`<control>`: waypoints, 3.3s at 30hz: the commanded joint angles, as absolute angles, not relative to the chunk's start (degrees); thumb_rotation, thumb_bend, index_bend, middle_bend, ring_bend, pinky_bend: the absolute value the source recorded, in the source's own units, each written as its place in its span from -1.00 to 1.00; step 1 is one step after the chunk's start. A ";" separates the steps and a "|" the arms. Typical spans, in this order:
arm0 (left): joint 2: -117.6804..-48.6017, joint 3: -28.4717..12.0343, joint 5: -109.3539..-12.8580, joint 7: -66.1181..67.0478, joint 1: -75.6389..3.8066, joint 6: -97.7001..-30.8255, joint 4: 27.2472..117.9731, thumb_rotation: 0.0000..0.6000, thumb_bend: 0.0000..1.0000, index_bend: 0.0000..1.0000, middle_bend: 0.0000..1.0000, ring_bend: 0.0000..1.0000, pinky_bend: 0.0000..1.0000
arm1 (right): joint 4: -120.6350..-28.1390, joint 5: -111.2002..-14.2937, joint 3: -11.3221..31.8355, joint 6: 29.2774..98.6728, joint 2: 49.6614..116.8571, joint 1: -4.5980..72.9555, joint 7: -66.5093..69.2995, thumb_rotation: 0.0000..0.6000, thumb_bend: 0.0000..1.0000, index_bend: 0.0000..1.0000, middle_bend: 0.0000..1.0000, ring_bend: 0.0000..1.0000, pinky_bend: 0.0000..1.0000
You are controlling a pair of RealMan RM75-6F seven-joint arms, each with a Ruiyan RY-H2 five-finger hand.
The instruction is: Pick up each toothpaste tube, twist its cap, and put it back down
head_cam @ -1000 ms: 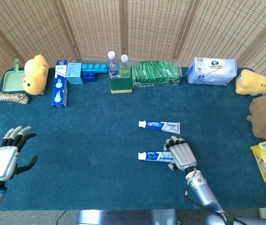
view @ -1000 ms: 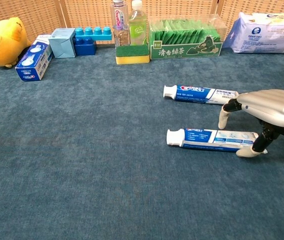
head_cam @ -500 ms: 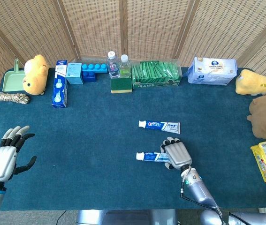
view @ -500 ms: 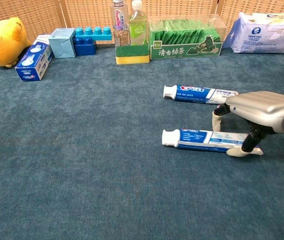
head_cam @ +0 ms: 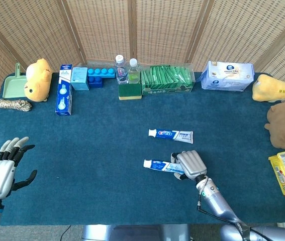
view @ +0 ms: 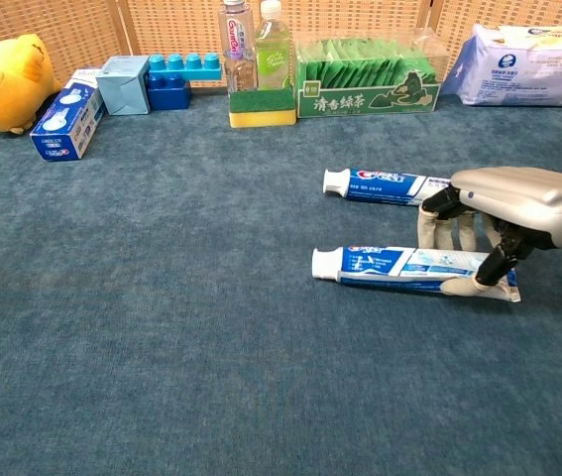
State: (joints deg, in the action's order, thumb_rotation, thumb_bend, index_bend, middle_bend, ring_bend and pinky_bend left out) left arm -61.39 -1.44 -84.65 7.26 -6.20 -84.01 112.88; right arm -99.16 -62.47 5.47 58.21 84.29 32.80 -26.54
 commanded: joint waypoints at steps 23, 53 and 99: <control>-60.40 -4.39 -81.39 8.66 -14.10 -72.62 115.20 1.00 -0.41 -0.58 -0.71 -0.79 -0.58 | -100.51 -81.26 5.26 49.83 69.45 30.08 24.45 1.00 0.04 0.77 0.43 0.29 0.49; -69.37 -15.09 -64.94 2.91 -42.54 -40.89 112.20 1.00 -0.41 -0.46 -0.73 -0.82 -0.59 | -105.50 -83.99 5.34 51.99 66.81 31.25 32.08 1.00 0.05 0.77 0.43 0.32 0.50; -77.50 -13.60 -57.30 0.64 -52.67 -41.45 107.41 1.00 -0.41 -0.36 -0.72 -0.84 -0.58 | -107.45 -85.07 4.56 52.10 65.87 32.95 38.98 1.00 0.05 0.76 0.43 0.32 0.50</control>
State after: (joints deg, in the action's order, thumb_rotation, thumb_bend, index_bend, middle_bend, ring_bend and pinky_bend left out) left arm -77.50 -13.61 -57.31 0.66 -52.66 -41.44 107.42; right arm -107.39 -84.90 4.63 52.02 66.00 32.97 38.65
